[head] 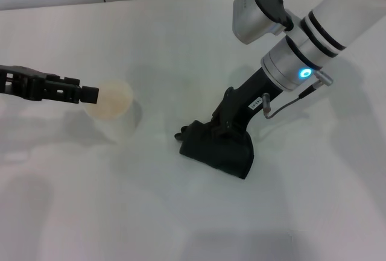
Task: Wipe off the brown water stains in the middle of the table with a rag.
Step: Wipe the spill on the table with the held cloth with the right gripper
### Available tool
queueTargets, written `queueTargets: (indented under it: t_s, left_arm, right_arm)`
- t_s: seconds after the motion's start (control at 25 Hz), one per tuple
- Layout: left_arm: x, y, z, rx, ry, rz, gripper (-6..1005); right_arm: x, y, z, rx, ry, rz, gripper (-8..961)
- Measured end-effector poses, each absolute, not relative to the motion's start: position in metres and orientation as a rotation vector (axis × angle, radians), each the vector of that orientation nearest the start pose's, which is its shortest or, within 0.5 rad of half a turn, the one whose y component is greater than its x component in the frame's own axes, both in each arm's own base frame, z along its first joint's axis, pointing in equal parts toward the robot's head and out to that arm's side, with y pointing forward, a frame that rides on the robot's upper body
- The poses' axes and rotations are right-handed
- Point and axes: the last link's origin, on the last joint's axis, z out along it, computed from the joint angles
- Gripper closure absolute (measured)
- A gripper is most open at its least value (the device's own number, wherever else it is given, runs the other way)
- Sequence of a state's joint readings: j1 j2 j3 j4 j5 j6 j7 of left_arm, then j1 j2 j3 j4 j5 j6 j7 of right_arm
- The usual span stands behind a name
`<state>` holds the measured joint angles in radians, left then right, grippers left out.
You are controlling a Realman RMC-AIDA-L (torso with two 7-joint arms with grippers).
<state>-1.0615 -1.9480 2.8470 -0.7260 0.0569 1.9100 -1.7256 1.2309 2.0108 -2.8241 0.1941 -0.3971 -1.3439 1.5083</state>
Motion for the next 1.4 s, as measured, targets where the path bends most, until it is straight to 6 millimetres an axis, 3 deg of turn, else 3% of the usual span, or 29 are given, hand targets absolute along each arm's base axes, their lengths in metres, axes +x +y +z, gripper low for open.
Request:
queueTargets:
  t_s: [0.44, 0.96, 1.4]
  left_arm:
    - [-0.220, 0.377, 0.072, -2.836, -1.188, -0.332, 139]
    - [-0.221, 0.377, 0.072, -2.835, -1.186, -0.330, 139]
    - [-0.221, 0.377, 0.071, -2.838, -1.184, -0.326, 139]
  right_arm:
    - [0.168, 0.410, -0.071, -3.045, 0.478, -0.141, 871]
    - [0.142, 0.428, -0.082, -2.958, 0.426, -0.049, 871]
    - [0.143, 0.436, -0.079, -2.908, 0.441, -0.025, 871]
